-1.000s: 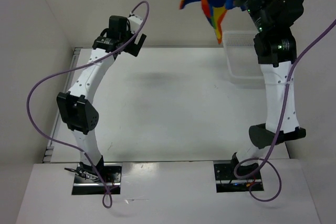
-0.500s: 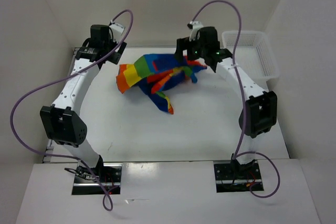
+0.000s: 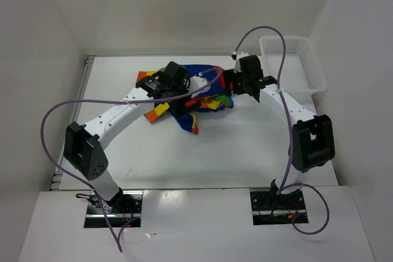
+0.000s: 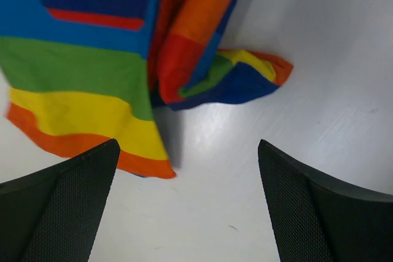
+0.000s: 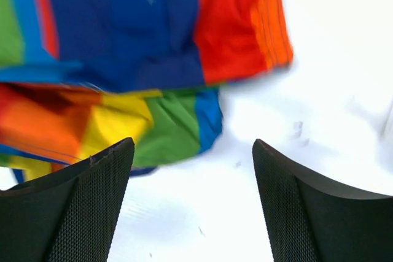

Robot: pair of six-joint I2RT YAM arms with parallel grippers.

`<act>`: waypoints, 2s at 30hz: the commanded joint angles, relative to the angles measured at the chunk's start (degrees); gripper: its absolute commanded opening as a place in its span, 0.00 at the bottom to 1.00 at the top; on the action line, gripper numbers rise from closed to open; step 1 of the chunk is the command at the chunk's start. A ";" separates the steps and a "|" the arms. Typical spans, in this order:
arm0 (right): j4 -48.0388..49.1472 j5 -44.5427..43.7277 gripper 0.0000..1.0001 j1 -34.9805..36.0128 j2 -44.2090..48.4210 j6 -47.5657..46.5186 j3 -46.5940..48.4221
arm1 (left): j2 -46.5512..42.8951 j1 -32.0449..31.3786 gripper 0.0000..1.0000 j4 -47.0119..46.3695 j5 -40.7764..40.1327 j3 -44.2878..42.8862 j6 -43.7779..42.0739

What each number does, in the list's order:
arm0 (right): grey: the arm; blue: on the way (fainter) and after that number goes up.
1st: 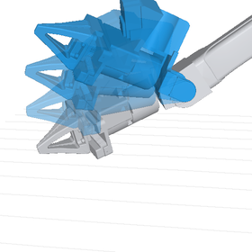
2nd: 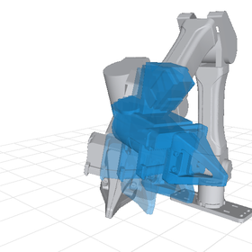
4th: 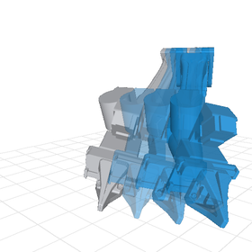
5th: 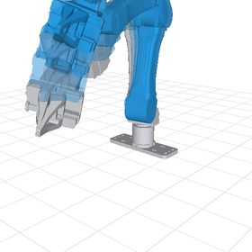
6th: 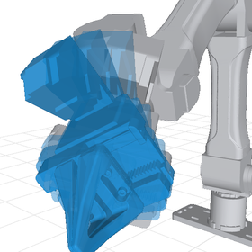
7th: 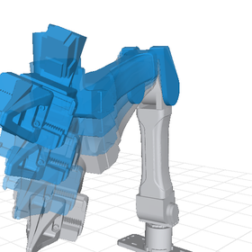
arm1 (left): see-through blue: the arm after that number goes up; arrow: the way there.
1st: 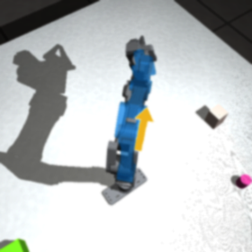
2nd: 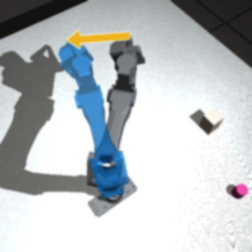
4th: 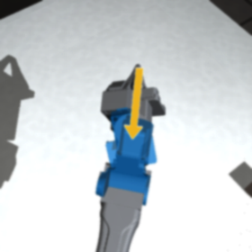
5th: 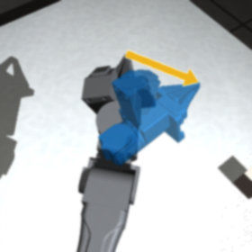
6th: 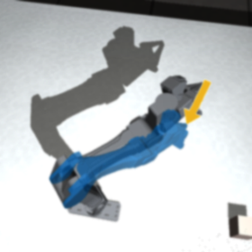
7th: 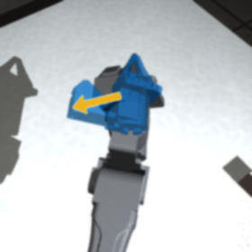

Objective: Fold and stack the shorts
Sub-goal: Move the shorts to the center of the board, then flatten the shorts out

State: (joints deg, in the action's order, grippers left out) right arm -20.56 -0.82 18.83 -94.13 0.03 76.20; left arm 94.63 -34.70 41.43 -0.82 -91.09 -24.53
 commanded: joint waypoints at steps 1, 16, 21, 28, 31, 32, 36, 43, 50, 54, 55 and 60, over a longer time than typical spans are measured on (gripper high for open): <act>-0.45 -2.17 0.82 -4.56 0.09 4.62 -3.34 | 2.83 1.04 1.00 -0.28 0.30 5.12 5.62; 2.54 14.26 0.83 -9.69 -13.45 12.88 2.19 | 19.19 -1.95 1.00 -3.73 7.49 -1.90 25.50; 2.54 13.12 0.82 -8.47 -17.57 15.79 3.68 | 21.82 -1.95 1.00 -3.72 8.30 2.14 27.61; 0.17 4.44 0.76 -4.94 -21.27 15.79 5.97 | 27.63 -3.53 1.00 -4.25 -0.22 0.91 25.24; 0.17 0.12 0.76 -4.94 -21.88 15.00 4.75 | 24.92 -6.07 1.00 -5.04 -5.76 3.89 21.56; -0.44 0.12 0.75 -4.42 -21.89 15.00 4.74 | 23.94 -6.69 1.00 -6.00 -8.21 5.99 20.07; -0.98 -1.98 0.54 -1.79 -22.42 12.98 3.61 | 24.63 -7.23 0.98 -7.59 -9.64 5.31 18.12; -0.98 -4.63 0.00 -1.69 -19.26 9.91 1.67 | 25.79 -5.30 0.03 -8.81 -9.90 10.66 17.42; -0.27 -2.70 0.00 -5.28 -14.07 1.56 16.21 | 17.44 3.83 0.00 -10.67 -20.43 12.35 5.31; -4.83 -0.86 0.00 -11.26 -14.07 0.93 27.66 | 11.65 17.25 0.00 -11.98 -26.42 3.66 -5.77; -5.45 0.28 0.00 -11.27 -14.07 0.32 30.38 | 11.11 18.86 0.00 -12.77 -27.30 1.20 -9.53; -5.99 3.10 0.00 -11.27 -11.08 -0.30 32.52 | 7.78 22.83 0.00 -14.18 -28.98 -11.55 -15.80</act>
State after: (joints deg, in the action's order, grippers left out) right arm -24.14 12.84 14.63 -111.02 5.87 106.32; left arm 107.66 -17.82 20.56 -15.05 -99.53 -31.97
